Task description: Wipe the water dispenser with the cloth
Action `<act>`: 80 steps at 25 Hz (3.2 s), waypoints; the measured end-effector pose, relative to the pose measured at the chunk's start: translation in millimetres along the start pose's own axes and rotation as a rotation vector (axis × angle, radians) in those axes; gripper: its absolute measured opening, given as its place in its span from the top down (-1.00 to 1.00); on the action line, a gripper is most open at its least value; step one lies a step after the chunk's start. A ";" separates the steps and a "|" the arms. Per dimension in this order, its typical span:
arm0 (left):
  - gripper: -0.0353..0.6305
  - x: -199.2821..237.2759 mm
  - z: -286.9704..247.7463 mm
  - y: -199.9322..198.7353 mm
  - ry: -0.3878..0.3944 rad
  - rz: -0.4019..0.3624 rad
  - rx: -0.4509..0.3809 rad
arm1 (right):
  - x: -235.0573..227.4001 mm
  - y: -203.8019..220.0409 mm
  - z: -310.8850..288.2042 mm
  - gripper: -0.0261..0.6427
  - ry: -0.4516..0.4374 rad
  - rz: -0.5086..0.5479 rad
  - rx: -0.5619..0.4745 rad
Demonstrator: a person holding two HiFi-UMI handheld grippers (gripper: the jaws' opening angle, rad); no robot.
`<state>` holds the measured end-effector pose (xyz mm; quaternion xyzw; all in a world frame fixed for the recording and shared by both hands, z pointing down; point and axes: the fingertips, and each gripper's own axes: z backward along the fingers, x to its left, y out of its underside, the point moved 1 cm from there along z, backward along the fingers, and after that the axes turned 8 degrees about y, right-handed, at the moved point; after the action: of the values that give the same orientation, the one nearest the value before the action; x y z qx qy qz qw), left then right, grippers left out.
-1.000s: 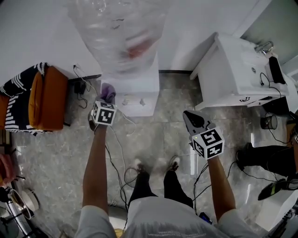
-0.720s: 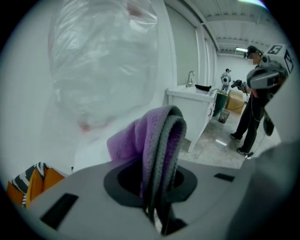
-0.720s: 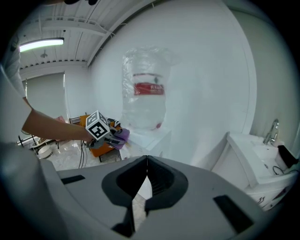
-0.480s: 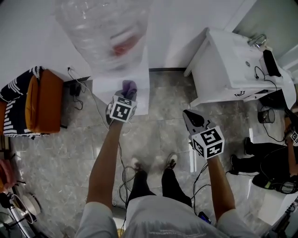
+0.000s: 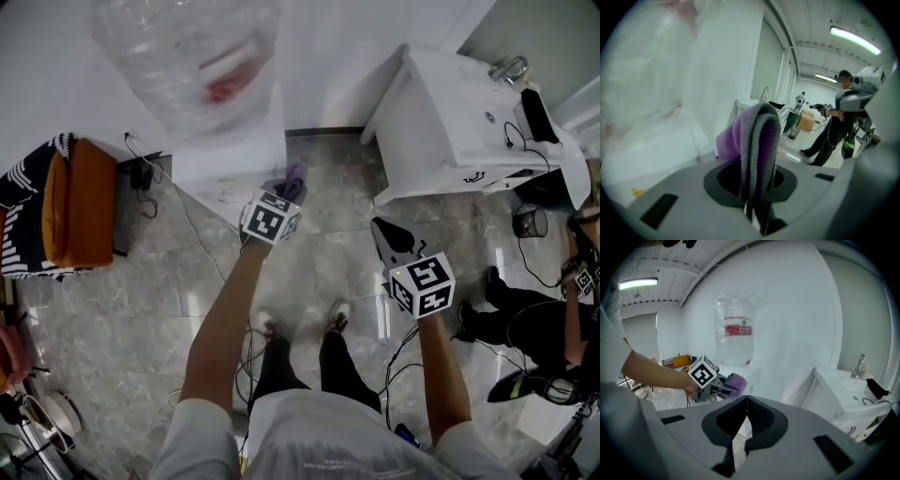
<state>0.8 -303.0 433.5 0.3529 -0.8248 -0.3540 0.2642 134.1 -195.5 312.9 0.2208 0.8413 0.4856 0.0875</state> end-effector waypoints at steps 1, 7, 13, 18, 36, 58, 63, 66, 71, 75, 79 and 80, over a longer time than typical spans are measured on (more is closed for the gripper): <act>0.71 -5.9 -3.9 4.2 0.015 -0.013 0.013 | 1.0 2.1 0.8 0.88 -0.001 0.000 0.004; 0.71 8.6 -6.0 34.5 -0.033 0.031 0.054 | 6.7 11.9 1.4 0.88 -0.001 -0.004 0.026; 0.71 62.9 22.1 54.6 -0.182 0.156 0.014 | 18.8 16.0 -2.8 0.88 -0.005 0.004 0.050; 0.71 91.3 49.3 65.9 -0.259 0.217 -0.046 | 32.2 13.7 -13.9 0.88 -0.019 0.012 0.056; 0.71 172.3 141.7 125.5 -0.414 0.332 -0.125 | 113.0 -8.2 -63.4 0.88 -0.109 0.065 0.067; 0.71 225.7 160.4 190.2 -0.458 0.452 -0.173 | 169.9 4.5 -116.8 0.88 -0.167 0.121 0.106; 0.71 235.1 144.2 216.6 -0.484 0.448 -0.180 | 169.0 31.6 -139.3 0.88 -0.167 0.114 0.082; 0.71 241.2 133.5 234.2 -0.511 0.442 -0.192 | 167.5 60.3 -154.4 0.88 -0.186 0.122 0.076; 0.71 248.5 108.8 266.7 -0.550 0.421 -0.225 | 162.5 115.7 -184.4 0.88 -0.208 0.148 0.062; 0.71 254.9 78.7 303.7 -0.564 0.413 -0.234 | 161.9 159.6 -213.1 0.88 -0.218 0.163 0.048; 0.71 265.8 47.7 342.1 -0.585 0.417 -0.250 | 157.9 192.5 -245.2 0.88 -0.221 0.180 0.016; 0.71 268.8 38.5 352.6 -0.594 0.417 -0.245 | 154.9 200.5 -254.4 0.88 -0.215 0.179 0.010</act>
<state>-329.3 -318.1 731.8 0.0254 -0.8710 -0.4757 0.1201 -37.9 -236.4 625.4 0.3464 0.8064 0.4607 0.1322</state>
